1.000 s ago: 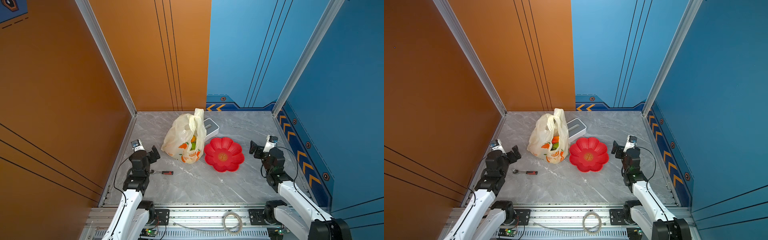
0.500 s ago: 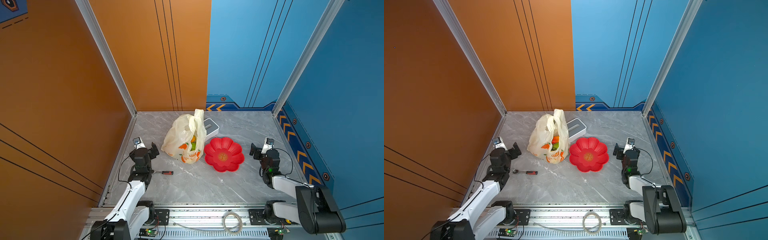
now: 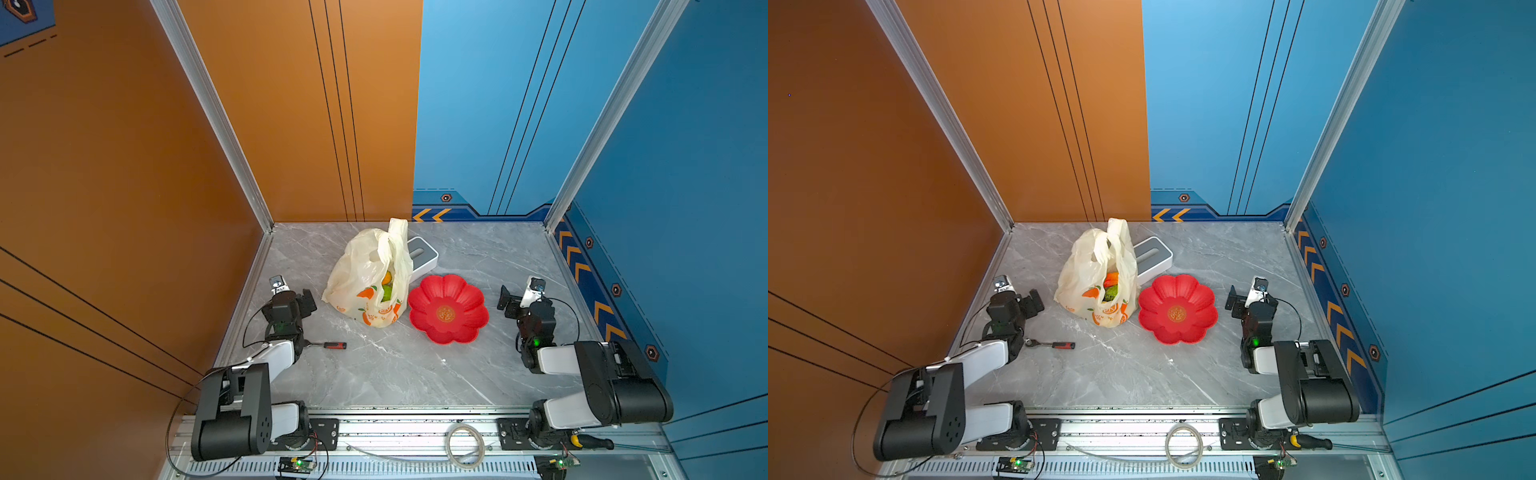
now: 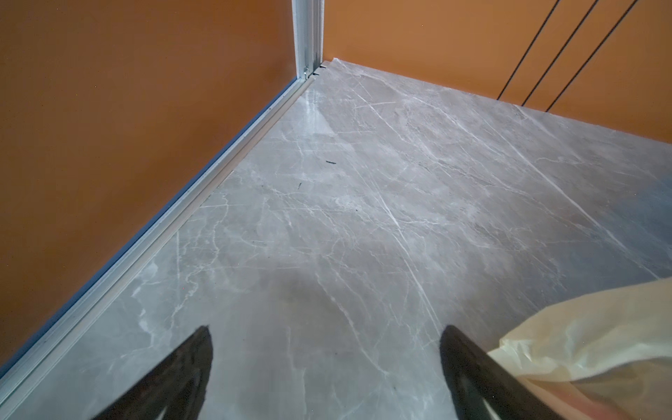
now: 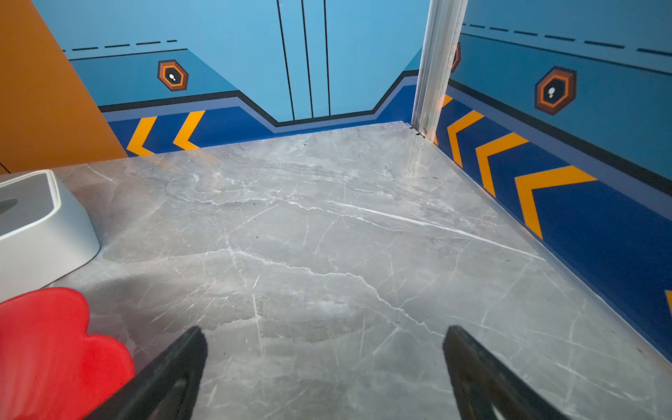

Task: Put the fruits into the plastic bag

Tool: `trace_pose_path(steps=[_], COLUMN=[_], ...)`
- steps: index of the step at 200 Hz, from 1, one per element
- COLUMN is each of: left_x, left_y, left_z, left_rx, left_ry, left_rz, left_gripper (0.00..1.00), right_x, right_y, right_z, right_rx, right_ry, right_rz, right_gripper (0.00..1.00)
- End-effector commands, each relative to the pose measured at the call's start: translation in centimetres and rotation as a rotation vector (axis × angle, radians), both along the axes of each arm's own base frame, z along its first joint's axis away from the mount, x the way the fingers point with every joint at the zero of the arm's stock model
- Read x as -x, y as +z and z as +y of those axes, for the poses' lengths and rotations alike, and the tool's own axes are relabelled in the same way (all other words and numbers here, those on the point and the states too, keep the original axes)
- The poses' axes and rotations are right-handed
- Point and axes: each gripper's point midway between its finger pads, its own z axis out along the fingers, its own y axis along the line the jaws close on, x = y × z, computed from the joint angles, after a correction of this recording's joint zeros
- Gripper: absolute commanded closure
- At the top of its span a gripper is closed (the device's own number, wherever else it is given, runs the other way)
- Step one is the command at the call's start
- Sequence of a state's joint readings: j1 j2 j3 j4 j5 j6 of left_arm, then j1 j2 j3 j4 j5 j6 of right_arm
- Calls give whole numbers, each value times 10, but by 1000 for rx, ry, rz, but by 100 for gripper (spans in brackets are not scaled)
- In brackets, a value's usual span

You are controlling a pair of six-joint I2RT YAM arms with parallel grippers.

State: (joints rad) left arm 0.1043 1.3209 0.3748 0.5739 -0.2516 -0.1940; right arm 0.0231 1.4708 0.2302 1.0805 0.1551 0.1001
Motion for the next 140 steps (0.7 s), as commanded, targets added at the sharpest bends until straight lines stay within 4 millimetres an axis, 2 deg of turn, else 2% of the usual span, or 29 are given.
trace_pose_path(steps=[1, 40, 112, 140], left_x=[-16, -24, -21, -19], left_y=[12, 9, 7, 0], left_z=[-9, -17, -44, -44], left_rx=[-12, -11, -138, -157], left_ry=[-70, -111, -173, -155], left_rz=[-71, -106, -147, -166], left_gripper=[2, 2, 2, 2], right_x=[0, -3, -2, -1], right_y=[6, 2, -1, -1], right_z=[-4, -3, -2, -1], right_rx=[8, 6, 8, 9], right_ry=[-11, -3, 3, 7], right_rz=[-43, -45, -46, -51], right_gripper=[0, 0, 0, 0])
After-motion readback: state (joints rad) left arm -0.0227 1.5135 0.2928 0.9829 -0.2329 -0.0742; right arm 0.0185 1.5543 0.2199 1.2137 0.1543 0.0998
